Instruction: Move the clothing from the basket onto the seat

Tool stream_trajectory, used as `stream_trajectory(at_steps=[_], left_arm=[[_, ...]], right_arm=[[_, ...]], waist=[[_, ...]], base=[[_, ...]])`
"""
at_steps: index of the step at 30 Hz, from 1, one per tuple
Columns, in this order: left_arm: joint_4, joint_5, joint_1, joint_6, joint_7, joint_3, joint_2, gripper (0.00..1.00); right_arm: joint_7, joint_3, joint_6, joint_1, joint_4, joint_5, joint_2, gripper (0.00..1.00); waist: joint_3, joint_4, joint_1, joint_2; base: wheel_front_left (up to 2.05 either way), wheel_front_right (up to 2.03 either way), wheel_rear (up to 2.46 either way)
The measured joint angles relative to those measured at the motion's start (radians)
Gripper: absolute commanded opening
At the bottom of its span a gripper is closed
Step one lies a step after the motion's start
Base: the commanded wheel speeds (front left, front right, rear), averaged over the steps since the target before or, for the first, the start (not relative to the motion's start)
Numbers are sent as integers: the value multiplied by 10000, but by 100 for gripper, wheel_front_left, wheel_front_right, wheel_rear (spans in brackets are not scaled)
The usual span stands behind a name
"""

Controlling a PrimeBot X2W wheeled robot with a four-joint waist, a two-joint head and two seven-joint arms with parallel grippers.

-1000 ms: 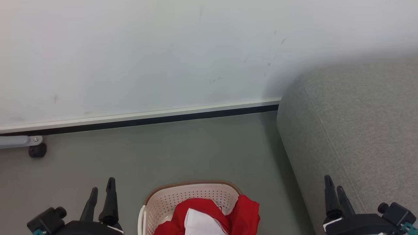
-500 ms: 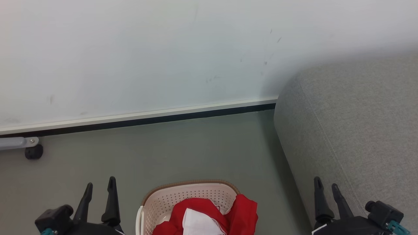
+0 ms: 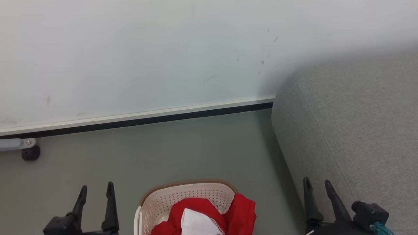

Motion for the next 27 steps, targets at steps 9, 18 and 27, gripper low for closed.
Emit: stream_trajectory(at_steps=[9,18,27], left_arm=[[-96,1177,172,186,-307,-29,29,100],[-157,2042,372,349,-493,-44,6,100],[-132,2040,383,349,-493,40,-113,100]], right_arm=[[-291,286,-132,1,-42,-1001,-27,100],[-508,481,-203,3,-54,-1858,-44,100],[-508,462,-173,4,-23,-1887,-44,100]], waist=[[29,-89,0,0],[69,-141,0,0],[80,-129,0,0]], base=[[0,0,0],[0,0,0],[0,0,0]])
